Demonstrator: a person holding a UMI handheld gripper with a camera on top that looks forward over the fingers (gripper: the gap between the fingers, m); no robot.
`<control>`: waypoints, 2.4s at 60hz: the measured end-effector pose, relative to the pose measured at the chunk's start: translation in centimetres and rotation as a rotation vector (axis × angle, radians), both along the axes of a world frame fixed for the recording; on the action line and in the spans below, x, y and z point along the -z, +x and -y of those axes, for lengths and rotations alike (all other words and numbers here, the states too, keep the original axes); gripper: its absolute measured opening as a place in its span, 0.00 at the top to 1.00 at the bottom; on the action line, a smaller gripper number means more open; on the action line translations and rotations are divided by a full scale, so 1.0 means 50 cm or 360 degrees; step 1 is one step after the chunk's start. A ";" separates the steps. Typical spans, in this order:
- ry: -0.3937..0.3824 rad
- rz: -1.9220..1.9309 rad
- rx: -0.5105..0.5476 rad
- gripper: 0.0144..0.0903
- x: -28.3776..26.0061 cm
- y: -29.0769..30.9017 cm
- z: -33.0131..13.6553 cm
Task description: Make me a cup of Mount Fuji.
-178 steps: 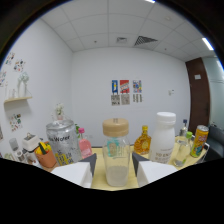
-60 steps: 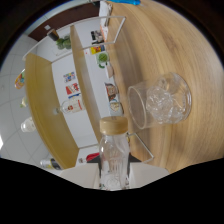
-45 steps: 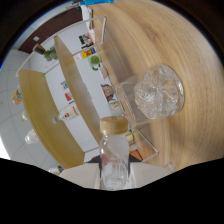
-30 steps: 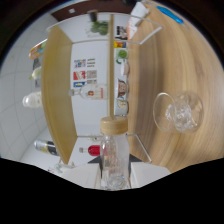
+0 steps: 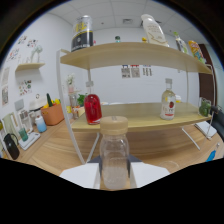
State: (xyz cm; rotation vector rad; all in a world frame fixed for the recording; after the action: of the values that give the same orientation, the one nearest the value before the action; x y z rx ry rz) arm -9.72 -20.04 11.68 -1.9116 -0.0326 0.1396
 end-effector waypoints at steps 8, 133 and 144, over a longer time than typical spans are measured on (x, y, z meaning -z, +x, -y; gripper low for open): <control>-0.0100 0.0097 -0.0009 0.67 0.074 -0.006 0.004; 0.0289 0.0063 0.0182 0.20 -0.591 0.252 -0.175; 0.0231 0.0051 0.0207 0.48 -0.553 0.259 -0.220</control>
State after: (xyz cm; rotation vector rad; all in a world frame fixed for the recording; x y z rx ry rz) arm 3.20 -9.06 39.34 -1.7651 0.0584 0.0179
